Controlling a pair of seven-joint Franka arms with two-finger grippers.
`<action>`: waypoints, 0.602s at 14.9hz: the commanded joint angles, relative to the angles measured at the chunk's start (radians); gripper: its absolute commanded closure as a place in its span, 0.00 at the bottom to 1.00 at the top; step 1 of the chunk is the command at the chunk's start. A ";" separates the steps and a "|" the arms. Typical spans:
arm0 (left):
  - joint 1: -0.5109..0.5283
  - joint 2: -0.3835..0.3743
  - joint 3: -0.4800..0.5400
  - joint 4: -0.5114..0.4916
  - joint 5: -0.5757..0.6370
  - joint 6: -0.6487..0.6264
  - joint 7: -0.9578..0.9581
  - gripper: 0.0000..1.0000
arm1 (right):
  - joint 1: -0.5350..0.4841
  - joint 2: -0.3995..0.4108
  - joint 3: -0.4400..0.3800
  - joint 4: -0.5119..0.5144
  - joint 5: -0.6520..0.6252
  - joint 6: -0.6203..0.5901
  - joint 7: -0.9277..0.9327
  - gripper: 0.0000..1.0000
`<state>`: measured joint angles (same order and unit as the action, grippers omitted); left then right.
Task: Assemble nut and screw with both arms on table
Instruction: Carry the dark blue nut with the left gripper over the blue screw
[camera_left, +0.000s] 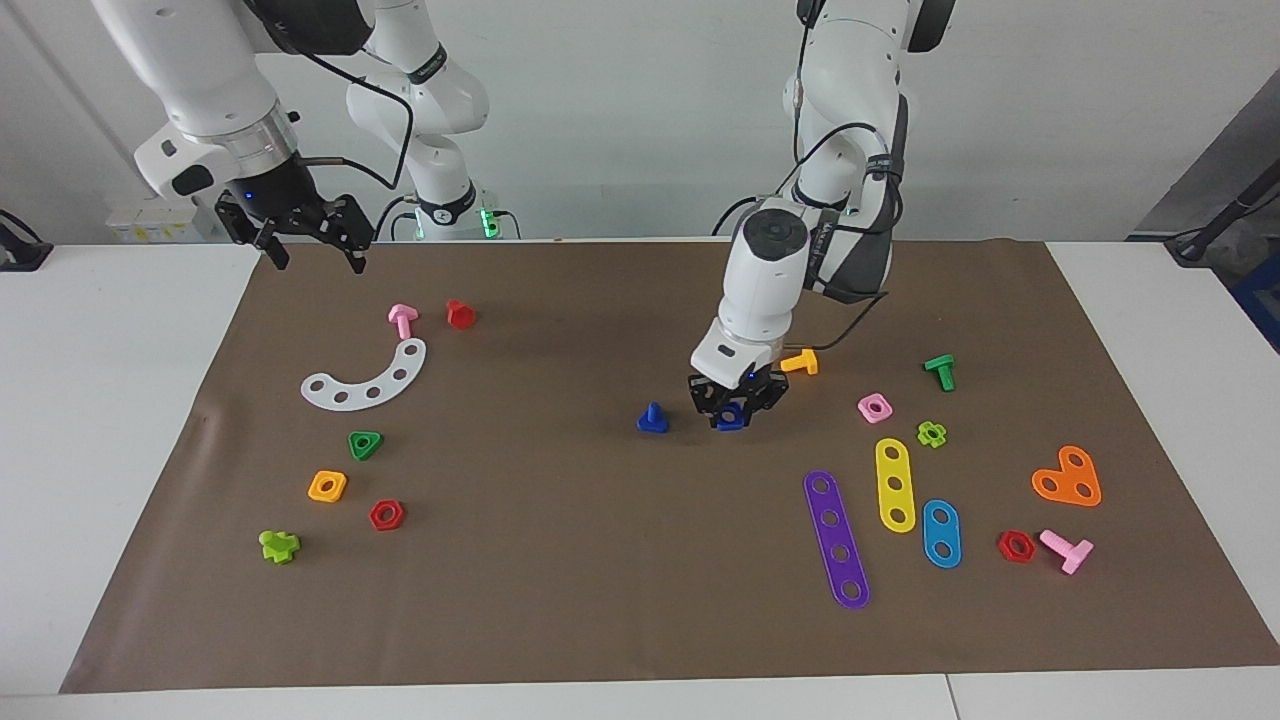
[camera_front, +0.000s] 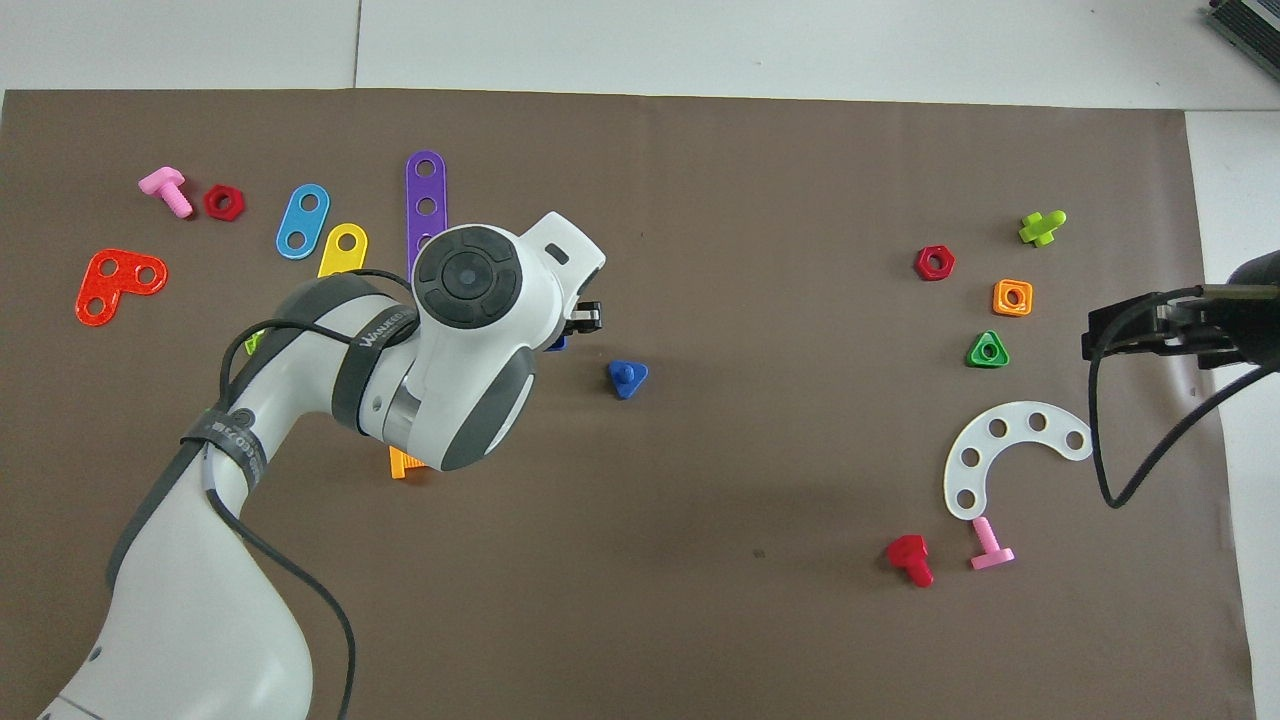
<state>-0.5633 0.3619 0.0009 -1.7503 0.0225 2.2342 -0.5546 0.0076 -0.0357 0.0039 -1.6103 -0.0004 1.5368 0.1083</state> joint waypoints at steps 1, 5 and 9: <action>-0.058 0.041 0.016 0.063 0.013 -0.025 -0.033 1.00 | -0.015 -0.026 0.008 -0.033 0.010 0.002 -0.029 0.00; -0.090 0.040 0.013 0.055 0.014 -0.021 -0.033 1.00 | -0.017 -0.033 0.008 -0.048 0.010 0.003 -0.030 0.00; -0.121 0.040 0.011 0.043 0.014 -0.016 -0.033 1.00 | -0.017 -0.035 0.008 -0.046 0.010 0.005 -0.030 0.00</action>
<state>-0.6594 0.3955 -0.0013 -1.7180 0.0225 2.2339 -0.5738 0.0076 -0.0444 0.0039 -1.6284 -0.0004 1.5368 0.1083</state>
